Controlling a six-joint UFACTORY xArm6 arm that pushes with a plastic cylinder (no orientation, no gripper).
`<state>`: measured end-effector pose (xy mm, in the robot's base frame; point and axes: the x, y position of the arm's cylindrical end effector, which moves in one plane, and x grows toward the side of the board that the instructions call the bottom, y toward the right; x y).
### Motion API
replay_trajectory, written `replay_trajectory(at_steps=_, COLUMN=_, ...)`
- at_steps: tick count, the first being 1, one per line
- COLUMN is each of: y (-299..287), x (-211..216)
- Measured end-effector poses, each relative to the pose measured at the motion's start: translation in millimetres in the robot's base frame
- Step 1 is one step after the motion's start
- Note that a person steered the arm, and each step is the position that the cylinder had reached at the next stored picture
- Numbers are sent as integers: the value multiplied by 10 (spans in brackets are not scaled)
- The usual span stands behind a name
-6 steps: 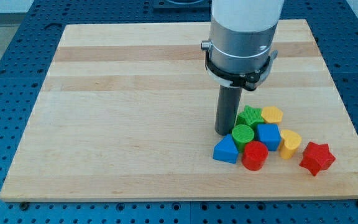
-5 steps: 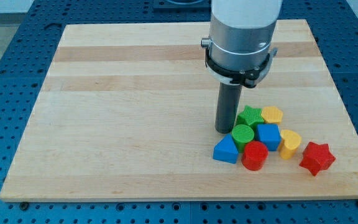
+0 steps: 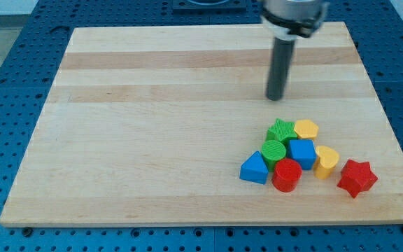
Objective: Point at the yellow heart
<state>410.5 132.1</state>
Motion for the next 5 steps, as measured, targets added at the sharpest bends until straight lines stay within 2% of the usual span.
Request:
replay_trajectory(at_steps=1, y=430, x=439)
replay_trajectory(at_steps=2, y=702, x=474)
replay_trajectory(at_steps=3, y=882, x=812)
replay_trajectory(at_steps=4, y=570, x=1033)
replay_trajectory(at_steps=5, y=-120, x=1044)
